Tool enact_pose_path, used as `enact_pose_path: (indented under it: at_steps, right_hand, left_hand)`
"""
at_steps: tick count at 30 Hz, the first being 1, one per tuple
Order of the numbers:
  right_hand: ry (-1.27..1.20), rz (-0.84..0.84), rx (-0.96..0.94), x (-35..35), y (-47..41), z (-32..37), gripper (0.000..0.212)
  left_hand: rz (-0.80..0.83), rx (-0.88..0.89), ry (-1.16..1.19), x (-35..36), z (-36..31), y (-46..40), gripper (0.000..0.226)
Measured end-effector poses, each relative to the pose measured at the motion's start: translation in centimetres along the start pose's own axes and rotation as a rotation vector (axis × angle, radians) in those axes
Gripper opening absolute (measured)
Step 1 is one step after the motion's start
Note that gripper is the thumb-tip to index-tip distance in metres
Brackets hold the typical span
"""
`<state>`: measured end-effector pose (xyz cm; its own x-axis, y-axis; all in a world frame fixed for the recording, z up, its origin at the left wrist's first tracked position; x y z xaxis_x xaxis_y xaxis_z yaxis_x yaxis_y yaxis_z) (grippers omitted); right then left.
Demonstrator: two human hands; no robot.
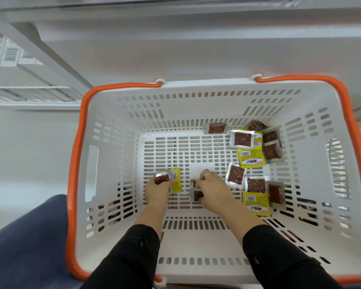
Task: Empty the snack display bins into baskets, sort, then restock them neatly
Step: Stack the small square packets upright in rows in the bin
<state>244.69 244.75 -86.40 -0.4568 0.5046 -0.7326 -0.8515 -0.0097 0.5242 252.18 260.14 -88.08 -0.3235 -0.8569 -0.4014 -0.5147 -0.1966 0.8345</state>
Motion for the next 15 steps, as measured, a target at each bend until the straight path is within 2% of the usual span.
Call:
enact_pose_path:
  at_steps: [3, 6, 10, 11, 13, 15]
  right_hand:
    - [-0.248, -0.052, 0.145, -0.8, 0.1, -1.9, 0.03]
    - [-0.462, -0.053, 0.231, -1.3, 1.1, -3.4, 0.015]
    - [-0.939, -0.157, 0.289, -4.1, 3.4, -3.2, 0.03]
    - [-1.032, -0.153, 0.292, -4.9, 3.8, -2.7, 0.029]
    - [-1.116, -0.11, 0.251, -6.7, 4.7, -1.4, 0.015]
    - [-1.259, -0.097, 0.167, -8.3, 5.5, 0.0, 0.016]
  left_hand:
    - [0.051, 0.014, 0.046, 0.1, -1.3, 0.8, 0.02]
    - [0.04, 0.051, 0.051, -0.8, -2.9, 1.7, 0.023]
    - [0.074, 0.122, 0.096, -2.1, -5.0, 3.9, 0.013]
    - [0.107, 0.14, 0.115, -2.3, -5.6, 4.8, 0.013]
    - [0.217, 0.159, 0.159, -2.4, -6.5, 6.5, 0.016]
    - [0.359, 0.188, 0.134, -2.1, -7.5, 8.6, 0.028]
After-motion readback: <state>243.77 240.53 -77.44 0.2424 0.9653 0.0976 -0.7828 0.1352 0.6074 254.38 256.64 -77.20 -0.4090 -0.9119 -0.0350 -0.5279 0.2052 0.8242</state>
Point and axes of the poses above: each hand's wrist, its own y-axis away from the middle knuckle, its own x-axis out of the palm, z = x × y, the point moved 8 cm from there along -y, towards the middle knuckle, and after that the axes turned 8 degrees about -x, right-handed, at the moved point
